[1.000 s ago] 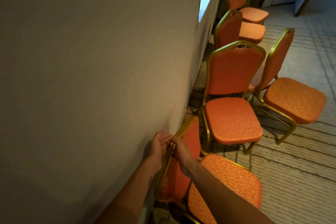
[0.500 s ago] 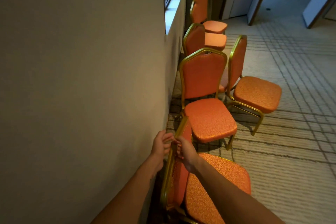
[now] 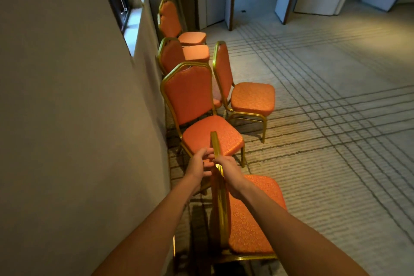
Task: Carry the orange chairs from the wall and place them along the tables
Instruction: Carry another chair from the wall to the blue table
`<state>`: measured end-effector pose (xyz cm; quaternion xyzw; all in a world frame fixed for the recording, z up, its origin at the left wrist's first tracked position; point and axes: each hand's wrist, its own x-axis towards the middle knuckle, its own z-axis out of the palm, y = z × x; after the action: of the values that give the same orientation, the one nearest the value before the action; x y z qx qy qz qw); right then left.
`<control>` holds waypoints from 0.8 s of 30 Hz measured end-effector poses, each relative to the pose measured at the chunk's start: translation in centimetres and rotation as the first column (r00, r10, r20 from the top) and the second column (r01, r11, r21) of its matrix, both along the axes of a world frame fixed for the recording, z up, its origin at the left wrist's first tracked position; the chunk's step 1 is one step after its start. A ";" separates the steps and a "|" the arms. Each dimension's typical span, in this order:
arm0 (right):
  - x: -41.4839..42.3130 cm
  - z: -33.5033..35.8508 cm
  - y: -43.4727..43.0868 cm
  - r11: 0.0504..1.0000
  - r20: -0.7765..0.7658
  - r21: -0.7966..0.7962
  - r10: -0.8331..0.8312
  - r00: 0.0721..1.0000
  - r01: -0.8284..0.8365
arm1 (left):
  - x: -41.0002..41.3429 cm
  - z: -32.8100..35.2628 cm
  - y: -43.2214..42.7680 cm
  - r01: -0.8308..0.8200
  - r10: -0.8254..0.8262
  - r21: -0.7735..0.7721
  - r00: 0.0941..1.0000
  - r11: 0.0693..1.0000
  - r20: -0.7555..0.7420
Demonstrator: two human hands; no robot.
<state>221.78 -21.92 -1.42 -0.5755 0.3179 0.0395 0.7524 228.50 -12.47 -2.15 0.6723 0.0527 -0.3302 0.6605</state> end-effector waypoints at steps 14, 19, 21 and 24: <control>-6.0 -0.5 -16.7 0.796 -0.049 -0.550 -0.330 0.943 0.251 | -2.2 1.7 -19.5 0.518 -0.577 0.255 0.735 0.817 0.356; -8.5 -0.1 -21.0 0.594 -0.159 -0.798 -0.365 0.917 0.098 | -3.2 0.7 -24.3 0.470 -0.803 0.656 0.258 0.590 0.537; -9.1 -0.5 -21.8 0.515 -0.185 -0.857 -0.359 0.915 0.029 | -3.3 0.3 -25.3 0.402 -0.821 0.738 0.070 0.542 0.566; -9.3 -0.8 -22.7 0.448 -0.160 -0.893 -0.384 0.909 0.032 | -2.7 0.4 -27.6 0.383 -0.806 0.777 -0.122 0.500 0.579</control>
<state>212.49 -44.58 -2.23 -0.8170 0.4866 -0.1242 0.2835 225.84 -40.06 -1.78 0.7660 -0.6073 -0.1152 0.1767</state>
